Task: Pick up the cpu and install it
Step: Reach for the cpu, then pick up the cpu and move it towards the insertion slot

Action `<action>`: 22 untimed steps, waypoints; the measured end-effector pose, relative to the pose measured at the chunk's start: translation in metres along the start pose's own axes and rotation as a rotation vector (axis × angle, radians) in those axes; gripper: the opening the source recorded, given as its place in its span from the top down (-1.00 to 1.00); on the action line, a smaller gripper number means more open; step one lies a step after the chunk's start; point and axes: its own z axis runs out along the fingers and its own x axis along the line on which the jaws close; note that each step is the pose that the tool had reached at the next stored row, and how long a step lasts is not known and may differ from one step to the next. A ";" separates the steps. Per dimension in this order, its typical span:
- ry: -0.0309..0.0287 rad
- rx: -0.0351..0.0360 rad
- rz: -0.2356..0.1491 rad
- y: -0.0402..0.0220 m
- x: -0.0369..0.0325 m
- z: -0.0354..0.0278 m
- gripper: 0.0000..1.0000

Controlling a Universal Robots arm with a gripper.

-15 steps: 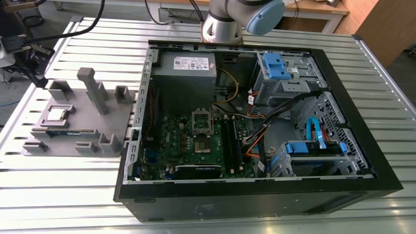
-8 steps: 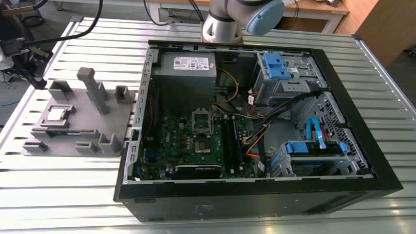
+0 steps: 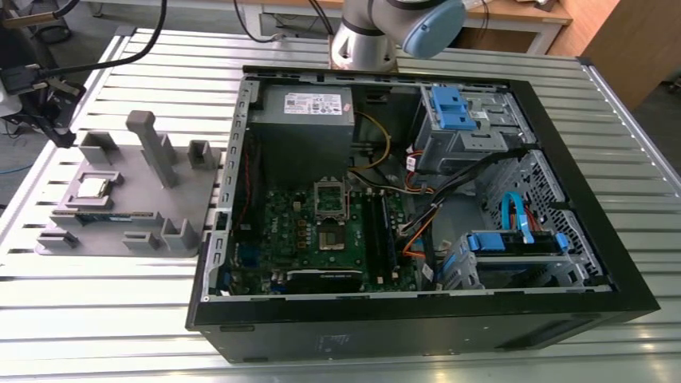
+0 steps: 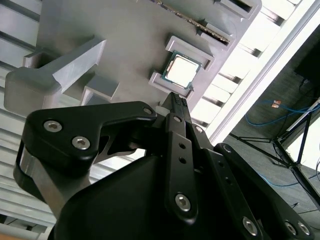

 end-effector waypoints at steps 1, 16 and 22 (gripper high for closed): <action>-0.0001 -0.0001 0.000 0.0000 0.0000 0.0003 0.79; -0.0003 0.0004 0.000 -0.0009 0.0023 0.0165 0.79; -0.0004 0.0040 0.000 -0.0012 0.0038 0.0216 0.79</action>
